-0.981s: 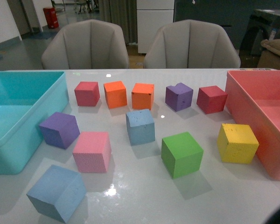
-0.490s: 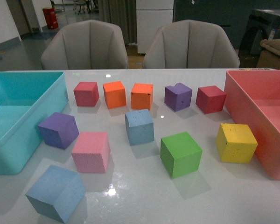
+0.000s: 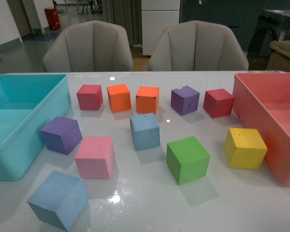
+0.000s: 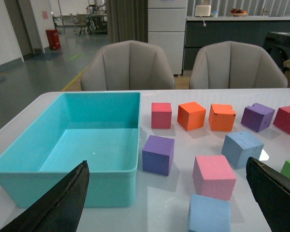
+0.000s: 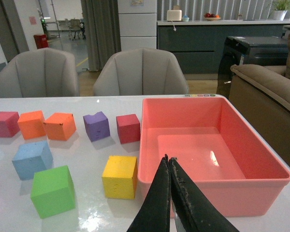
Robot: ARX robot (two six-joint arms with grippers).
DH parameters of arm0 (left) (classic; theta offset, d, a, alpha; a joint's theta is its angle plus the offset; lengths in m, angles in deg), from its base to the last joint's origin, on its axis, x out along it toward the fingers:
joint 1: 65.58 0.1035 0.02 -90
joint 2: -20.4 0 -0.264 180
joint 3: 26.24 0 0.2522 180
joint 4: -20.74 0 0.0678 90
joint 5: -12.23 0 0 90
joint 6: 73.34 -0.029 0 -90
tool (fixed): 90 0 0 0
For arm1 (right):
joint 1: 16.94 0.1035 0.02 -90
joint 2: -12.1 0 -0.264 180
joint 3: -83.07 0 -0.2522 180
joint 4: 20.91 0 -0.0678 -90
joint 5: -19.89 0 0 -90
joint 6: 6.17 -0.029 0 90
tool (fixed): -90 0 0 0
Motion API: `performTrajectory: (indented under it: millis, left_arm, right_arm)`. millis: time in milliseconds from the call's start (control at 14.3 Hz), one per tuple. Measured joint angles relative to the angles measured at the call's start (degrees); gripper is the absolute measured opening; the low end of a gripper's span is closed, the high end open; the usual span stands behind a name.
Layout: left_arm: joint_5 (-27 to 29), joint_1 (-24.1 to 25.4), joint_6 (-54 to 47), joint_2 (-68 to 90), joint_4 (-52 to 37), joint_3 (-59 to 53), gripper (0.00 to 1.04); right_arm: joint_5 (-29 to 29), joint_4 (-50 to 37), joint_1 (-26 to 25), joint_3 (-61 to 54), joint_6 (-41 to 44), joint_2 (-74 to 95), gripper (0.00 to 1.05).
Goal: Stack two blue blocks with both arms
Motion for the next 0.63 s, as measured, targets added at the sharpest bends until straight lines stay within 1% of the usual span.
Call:
performTrajectory:
  millis: [280,350,420,630]
  left_arm:
    - [0.0,0.0,0.0,0.0,0.0,0.0,0.98]
    - [0.0,0.0,0.0,0.0,0.0,0.0,0.98]
    - [0.0,0.0,0.0,0.0,0.0,0.0,0.98]
    - [0.0,0.0,0.0,0.0,0.0,0.0,0.98]
  right_arm:
    - [0.0,4.5,0.0,0.0,0.0,-4.3,0.02]
    - [0.0,10.9,0.0,0.0,0.0,-8.3,0.02]
    - [0.0,14.3,0.0,0.0,0.0,-13.6,0.02]
    - [0.0,14.3,0.0,0.0,0.1,-13.8,0.02]
